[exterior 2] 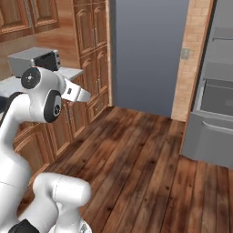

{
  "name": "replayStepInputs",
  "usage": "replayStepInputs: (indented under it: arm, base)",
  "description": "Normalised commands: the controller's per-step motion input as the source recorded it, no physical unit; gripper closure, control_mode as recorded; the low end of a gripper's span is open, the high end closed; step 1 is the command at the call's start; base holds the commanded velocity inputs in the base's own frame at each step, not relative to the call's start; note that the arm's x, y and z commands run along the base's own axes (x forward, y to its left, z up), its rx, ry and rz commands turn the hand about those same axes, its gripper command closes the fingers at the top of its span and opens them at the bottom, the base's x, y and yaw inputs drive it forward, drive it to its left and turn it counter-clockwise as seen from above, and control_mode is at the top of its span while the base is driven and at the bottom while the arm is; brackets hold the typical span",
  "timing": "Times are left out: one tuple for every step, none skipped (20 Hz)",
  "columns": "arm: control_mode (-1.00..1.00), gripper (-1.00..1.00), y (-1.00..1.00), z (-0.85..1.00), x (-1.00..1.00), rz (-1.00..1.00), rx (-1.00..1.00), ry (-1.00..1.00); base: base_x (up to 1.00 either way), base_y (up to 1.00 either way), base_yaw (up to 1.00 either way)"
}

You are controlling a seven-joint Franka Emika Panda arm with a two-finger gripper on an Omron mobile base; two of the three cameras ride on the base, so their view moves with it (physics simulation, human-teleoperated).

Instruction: Take the cheese, steak, and lemon wedge from the fridge and place them on the plate on the dining counter to create an appetizer plate.

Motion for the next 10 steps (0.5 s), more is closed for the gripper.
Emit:
replayStepInputs:
  arm:
    - [1.00, 1.00, 0.00, 0.00, 0.00, 0.00, 0.00, 0.00]
    - [1.00, 1.00, 0.00, 0.00, 0.00, 0.00, 0.00, 0.00]
    - [1.00, 1.00, 0.00, 0.00, 0.00, 0.00, 0.00, 0.00]
    - [1.00, 1.00, 0.00, 0.00, 0.00, 0.00, 0.00, 0.00]
    - [1.00, 1.00, 0.00, 0.00, 0.00, 0.00, 0.00, 0.00]
    - [1.00, 1.00, 0.00, 0.00, 0.00, 0.00, 0.00, 0.00]
    - [1.00, 1.00, 0.00, 0.00, 0.00, 0.00, 0.00, 0.00]
    - [1.00, 1.00, 0.00, 0.00, 0.00, 0.00, 0.00, 0.00]
    - [1.00, 1.00, 0.00, 0.00, 0.00, 0.00, 0.00, 0.00]
    - [1.00, 1.00, 0.00, 0.00, 0.00, 0.00, 0.00, 0.00]
  base:
    - [-1.00, 0.04, 0.07]
    - [-1.00, 0.06, 0.06]
    - [-1.00, 0.06, 0.06]
    - [-1.00, 0.06, 0.06]
    - [-1.00, 0.08, 0.05]
    - [-1.00, 0.11, 0.05]
    - [-1.00, 0.11, 0.05]
    - [-1.00, 0.12, 0.05]
    - [-1.00, 0.13, 0.05]
    - [-1.00, 0.13, 0.05]
